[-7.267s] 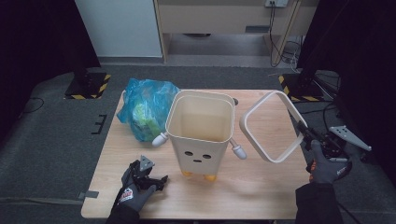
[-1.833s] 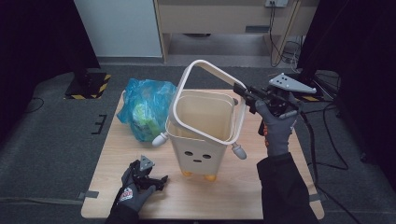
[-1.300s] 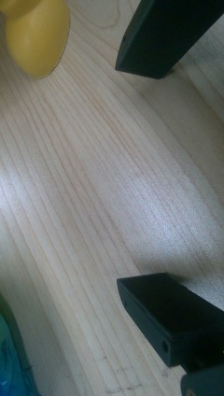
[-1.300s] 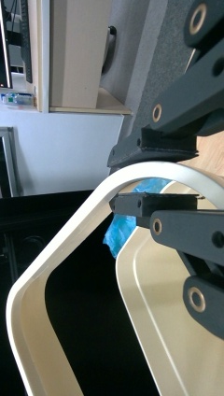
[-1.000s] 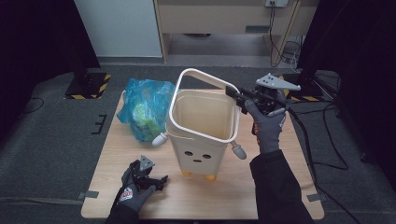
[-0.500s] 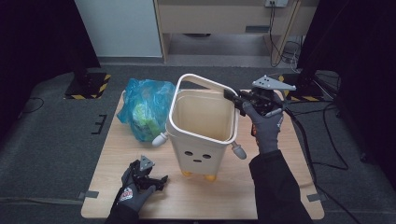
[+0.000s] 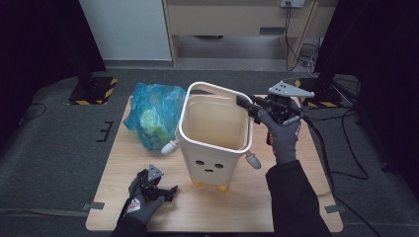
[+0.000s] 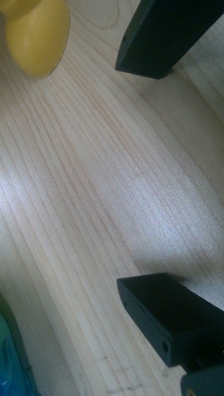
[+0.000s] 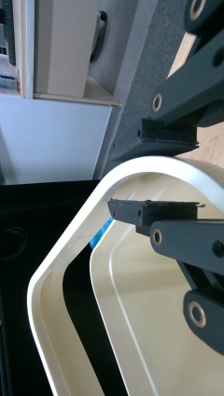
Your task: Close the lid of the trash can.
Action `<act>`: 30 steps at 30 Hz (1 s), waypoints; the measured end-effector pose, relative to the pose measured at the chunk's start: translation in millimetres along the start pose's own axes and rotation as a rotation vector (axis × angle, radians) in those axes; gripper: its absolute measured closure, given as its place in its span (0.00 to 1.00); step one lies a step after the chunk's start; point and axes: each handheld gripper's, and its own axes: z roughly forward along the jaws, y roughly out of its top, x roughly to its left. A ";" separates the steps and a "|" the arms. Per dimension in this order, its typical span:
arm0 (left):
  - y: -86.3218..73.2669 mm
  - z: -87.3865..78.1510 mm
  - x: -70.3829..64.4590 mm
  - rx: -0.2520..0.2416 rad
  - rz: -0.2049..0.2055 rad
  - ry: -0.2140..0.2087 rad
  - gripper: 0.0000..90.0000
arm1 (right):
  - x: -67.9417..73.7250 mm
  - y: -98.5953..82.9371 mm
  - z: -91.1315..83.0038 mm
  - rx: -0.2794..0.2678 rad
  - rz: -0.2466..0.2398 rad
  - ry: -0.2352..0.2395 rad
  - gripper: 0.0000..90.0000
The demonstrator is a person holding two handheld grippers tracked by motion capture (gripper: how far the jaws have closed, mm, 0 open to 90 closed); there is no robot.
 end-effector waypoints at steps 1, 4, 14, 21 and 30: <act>0.0 0.0 0.0 0.000 0.000 0.000 0.00 | -0.1 0.1 -0.3 0.002 0.001 0.000 0.78; 0.0 0.0 0.0 0.000 0.000 0.000 0.00 | 0.0 0.1 -0.3 0.000 0.000 -0.001 0.77; 0.0 0.0 0.0 0.000 0.000 0.000 0.00 | 0.4 1.2 -2.4 -0.018 -0.001 -0.002 0.78; 0.0 0.0 0.0 0.000 0.000 0.000 0.00 | 1.4 2.0 -1.9 -0.016 0.021 -0.009 0.78; 0.0 0.0 -0.1 -0.001 -0.002 0.000 0.00 | 1.9 3.6 0.6 0.007 0.048 -0.010 0.78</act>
